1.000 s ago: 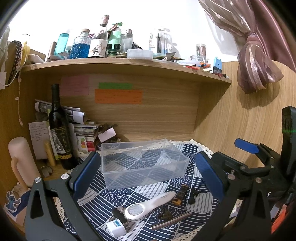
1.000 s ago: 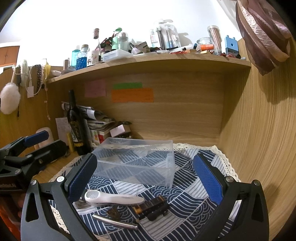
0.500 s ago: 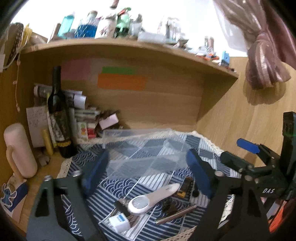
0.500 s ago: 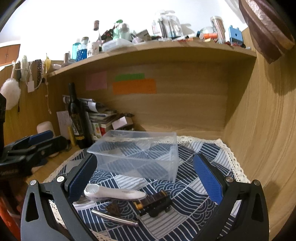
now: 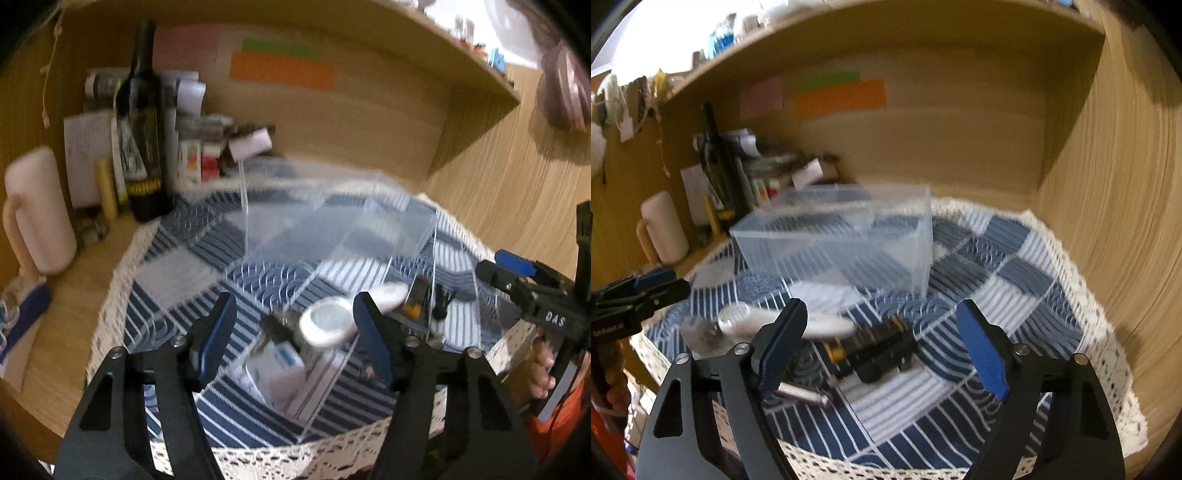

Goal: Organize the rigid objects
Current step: 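Grasp the white plug adapter with the left gripper while the right gripper grasps the small black item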

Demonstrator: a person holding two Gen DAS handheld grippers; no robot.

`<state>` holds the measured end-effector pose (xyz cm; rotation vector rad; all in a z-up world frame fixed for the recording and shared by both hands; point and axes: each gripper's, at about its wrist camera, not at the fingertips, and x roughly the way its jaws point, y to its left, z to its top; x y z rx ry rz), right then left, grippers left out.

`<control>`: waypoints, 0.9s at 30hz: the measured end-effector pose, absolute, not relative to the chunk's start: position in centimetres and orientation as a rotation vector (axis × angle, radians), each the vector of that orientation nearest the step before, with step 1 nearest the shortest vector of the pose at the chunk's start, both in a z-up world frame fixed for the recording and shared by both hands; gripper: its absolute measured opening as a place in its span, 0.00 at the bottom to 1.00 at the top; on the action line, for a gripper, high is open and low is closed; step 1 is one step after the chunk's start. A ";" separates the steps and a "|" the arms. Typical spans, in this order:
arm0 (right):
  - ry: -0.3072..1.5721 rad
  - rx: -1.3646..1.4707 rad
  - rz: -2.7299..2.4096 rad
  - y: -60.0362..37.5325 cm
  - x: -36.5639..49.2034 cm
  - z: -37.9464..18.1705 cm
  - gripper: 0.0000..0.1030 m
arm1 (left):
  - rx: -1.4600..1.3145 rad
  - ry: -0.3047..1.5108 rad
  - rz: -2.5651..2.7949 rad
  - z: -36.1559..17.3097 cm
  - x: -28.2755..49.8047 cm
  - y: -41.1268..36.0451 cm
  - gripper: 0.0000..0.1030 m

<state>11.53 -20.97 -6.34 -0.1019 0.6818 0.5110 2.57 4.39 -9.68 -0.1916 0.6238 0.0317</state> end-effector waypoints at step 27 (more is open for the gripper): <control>0.902 -0.143 0.513 -19.9 14.9 -11.8 0.38 | -0.201 0.644 0.035 -11.9 2.7 5.4 0.35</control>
